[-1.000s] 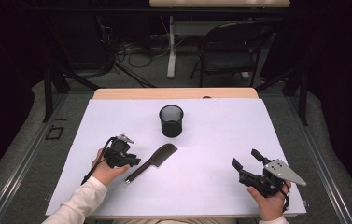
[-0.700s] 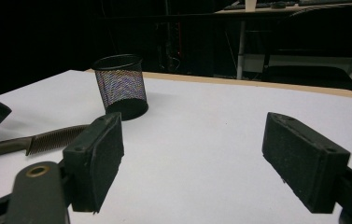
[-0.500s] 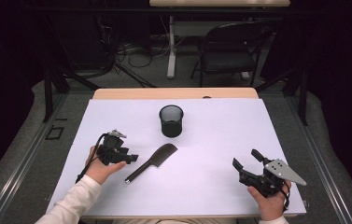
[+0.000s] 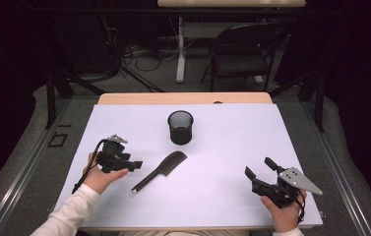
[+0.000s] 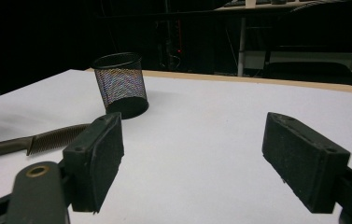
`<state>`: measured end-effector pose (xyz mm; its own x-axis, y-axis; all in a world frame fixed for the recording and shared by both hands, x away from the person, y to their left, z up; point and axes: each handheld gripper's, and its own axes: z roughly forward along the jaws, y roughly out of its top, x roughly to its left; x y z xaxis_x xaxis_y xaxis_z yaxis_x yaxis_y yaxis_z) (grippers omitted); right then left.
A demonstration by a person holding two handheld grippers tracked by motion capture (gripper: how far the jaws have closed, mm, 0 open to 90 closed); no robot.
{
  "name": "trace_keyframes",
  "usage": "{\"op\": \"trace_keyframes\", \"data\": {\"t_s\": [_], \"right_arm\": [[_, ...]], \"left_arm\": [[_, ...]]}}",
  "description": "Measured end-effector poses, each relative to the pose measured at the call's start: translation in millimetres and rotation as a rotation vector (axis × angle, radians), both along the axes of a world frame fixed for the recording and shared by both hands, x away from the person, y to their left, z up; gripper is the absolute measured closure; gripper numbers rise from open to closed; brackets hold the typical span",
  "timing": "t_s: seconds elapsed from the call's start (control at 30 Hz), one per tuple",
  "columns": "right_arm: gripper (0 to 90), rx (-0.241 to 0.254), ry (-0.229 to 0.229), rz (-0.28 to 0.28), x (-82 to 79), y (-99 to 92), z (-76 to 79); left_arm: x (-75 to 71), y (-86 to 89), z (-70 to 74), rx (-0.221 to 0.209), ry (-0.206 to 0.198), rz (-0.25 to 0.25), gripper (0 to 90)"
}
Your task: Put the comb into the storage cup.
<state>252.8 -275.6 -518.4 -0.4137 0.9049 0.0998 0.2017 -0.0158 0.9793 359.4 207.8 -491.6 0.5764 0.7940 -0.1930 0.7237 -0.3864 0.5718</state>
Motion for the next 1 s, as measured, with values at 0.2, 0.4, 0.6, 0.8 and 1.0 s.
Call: {"op": "trace_keyframes", "data": {"t_s": [0.2,0.4,0.6,0.8,1.0], "right_arm": [[20.6,0.000,0.002,0.001,0.1,0.5,-0.1],[20.6,-0.002,0.005,0.003,0.0,1.1,-0.3],[20.5,-0.003,0.006,0.004,-0.1,1.2,-0.3],[20.6,-0.004,0.005,0.004,0.0,1.1,-0.3],[20.5,-0.009,0.008,0.005,0.7,1.1,-0.9]], "left_arm": [[-2.5,-1.1,3.8,0.003,-0.008,-0.024,37.5],[-5.8,-7.2,4.1,0.023,-0.005,-0.058,30.4],[-5.8,-11.8,4.6,0.043,0.000,-0.069,22.7],[-5.4,-15.6,3.0,0.062,-0.003,-0.073,14.4],[-4.9,-19.3,0.1,0.080,-0.005,-0.090,3.2]]}}
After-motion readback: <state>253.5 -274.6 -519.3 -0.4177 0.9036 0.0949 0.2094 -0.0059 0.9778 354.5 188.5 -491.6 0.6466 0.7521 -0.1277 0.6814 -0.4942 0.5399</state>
